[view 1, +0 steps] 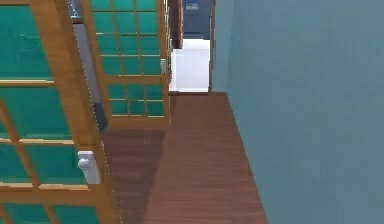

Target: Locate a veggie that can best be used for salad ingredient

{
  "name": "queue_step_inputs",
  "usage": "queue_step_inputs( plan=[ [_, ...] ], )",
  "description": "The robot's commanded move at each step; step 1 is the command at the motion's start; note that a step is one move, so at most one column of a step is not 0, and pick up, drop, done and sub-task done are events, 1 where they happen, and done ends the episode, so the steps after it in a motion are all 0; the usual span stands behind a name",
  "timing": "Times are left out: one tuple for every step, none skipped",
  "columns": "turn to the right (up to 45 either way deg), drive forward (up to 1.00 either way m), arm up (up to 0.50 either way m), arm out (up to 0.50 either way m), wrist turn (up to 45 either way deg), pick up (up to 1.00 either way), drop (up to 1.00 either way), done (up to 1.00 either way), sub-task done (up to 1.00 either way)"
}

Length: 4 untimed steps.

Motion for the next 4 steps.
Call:
queue_step_inputs(
  plan=[
    [0.0,0.95,0.0,0.0,0.0,0.0,0.0,0.0,0.0],
    [-36.0,0.0,0.0,0.0,0.0,0.0,0.0,0.0,0.0],
    [0.0,0.3,0.0,0.0,0.0,0.0,0.0,0.0,0.0],
    [-45.0,0.0,0.0,0.0,0.0,0.0,0.0,0.0,0.0]
  ],
)
